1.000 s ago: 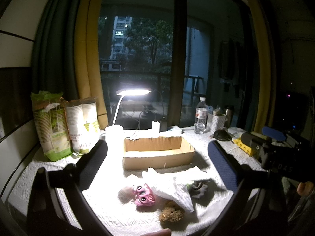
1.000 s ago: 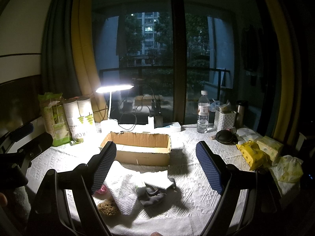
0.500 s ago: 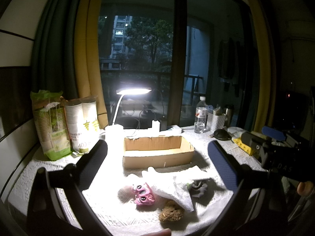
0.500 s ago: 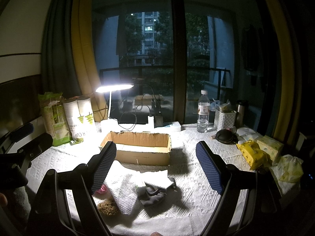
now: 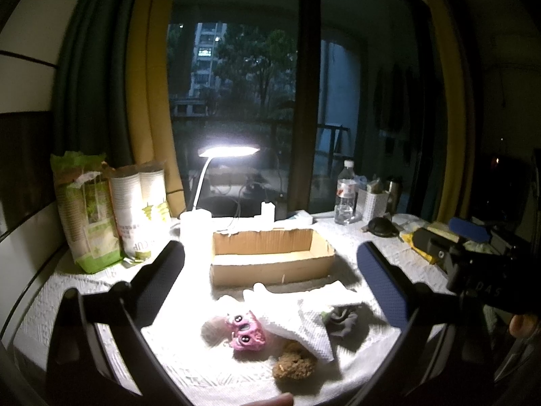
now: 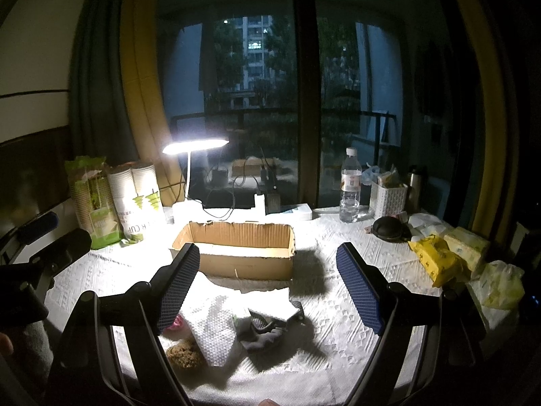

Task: Organize soft objects
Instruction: 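Grasp the white textured cloth with the left tool while the right tool grasps the tissue pack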

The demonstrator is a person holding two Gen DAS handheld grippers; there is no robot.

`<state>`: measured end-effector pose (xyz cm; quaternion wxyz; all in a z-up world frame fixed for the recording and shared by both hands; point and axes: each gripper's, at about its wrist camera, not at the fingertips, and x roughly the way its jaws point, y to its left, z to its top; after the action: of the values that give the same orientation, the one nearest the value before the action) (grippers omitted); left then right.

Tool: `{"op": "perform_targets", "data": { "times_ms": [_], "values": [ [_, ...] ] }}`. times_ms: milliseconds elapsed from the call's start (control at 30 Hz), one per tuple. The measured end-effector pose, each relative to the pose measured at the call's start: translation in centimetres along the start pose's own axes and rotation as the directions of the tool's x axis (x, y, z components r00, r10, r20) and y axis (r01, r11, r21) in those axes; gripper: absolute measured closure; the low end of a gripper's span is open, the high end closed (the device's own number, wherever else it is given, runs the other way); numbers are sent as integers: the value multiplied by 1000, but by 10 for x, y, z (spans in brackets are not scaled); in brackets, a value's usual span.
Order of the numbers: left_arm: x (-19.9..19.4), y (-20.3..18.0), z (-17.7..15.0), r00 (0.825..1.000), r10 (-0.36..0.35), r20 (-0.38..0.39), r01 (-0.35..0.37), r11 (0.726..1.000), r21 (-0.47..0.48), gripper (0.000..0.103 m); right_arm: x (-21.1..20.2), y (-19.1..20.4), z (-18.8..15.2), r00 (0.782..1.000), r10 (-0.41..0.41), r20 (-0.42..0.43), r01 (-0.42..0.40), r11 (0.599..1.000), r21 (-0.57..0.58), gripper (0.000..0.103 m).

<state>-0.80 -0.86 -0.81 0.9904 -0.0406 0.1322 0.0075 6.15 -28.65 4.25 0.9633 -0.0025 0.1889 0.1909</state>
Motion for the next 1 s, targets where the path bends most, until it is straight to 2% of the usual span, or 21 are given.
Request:
{"op": "perform_targets", "data": {
  "times_ms": [233,400,800,1000],
  "values": [
    [23,0,-9,998,-4,-70,4,1000,3,1,19,-6,-9,998,-7,-60,8,1000,18,17],
    [46,-2,-22,989,-13,-146,14,1000,4,1,38,-11,-24,992,-10,-127,15,999,32,17],
    [99,-3,-61,951,-17,-308,21,1000,8,1,85,-26,-58,967,10,-256,7,998,62,17],
    [122,-7,-76,926,-30,-377,40,999,20,2,105,-30,-69,952,32,-304,-8,997,80,17]
  ]
}}
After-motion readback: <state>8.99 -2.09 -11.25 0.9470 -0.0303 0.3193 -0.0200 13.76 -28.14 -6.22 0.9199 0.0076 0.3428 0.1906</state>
